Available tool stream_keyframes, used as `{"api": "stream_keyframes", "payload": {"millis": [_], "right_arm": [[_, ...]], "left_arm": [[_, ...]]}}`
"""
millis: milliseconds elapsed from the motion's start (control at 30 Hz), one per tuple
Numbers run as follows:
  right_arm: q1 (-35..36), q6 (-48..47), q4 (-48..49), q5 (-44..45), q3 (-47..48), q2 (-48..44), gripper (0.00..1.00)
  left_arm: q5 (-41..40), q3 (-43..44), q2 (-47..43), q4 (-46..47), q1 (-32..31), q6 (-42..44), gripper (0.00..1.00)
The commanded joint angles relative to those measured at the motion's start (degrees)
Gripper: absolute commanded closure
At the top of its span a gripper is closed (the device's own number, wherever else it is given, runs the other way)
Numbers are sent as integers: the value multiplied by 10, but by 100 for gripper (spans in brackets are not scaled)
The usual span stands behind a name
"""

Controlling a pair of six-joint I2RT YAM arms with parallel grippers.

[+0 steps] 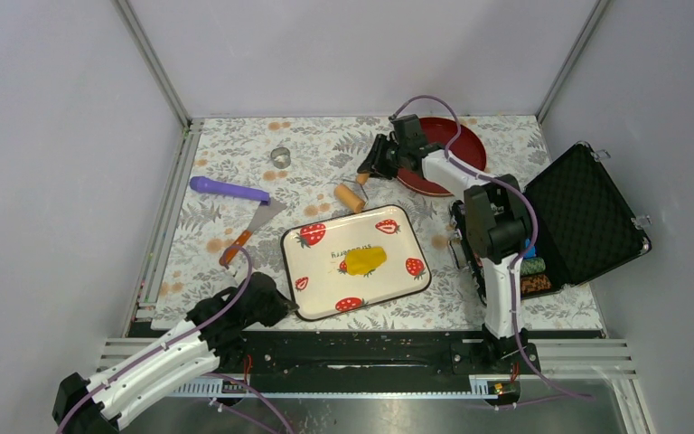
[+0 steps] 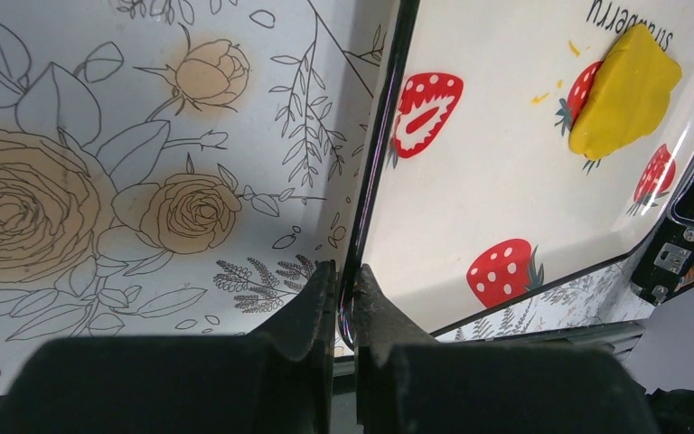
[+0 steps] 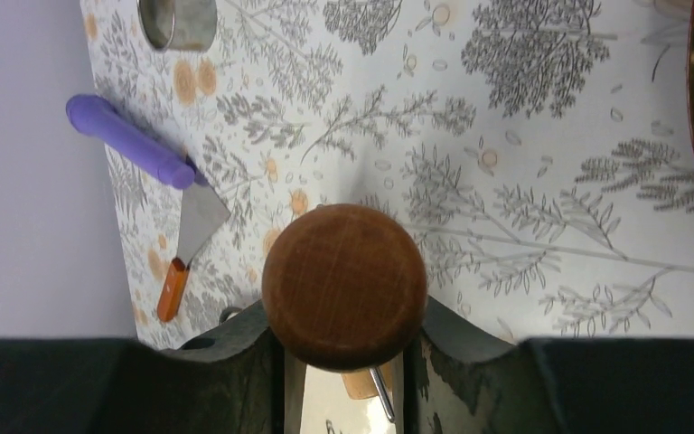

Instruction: Roll out the dumpling wrappers from the dough

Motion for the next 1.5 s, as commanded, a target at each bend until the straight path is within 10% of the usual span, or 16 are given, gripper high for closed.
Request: {"api": "stream_keyframes", "payload": {"millis": [0, 533, 1467], "right_arm": [[3, 47, 58, 11, 66, 33, 97], [10, -105, -125, 154, 93, -2, 25], [6, -119, -179, 142, -297, -448, 4]], "left_arm": [[-20, 5, 17, -45, -2, -6, 100], [-23, 5, 17, -44, -4, -9, 100], [-29, 176, 276, 30, 7, 225, 100]]}}
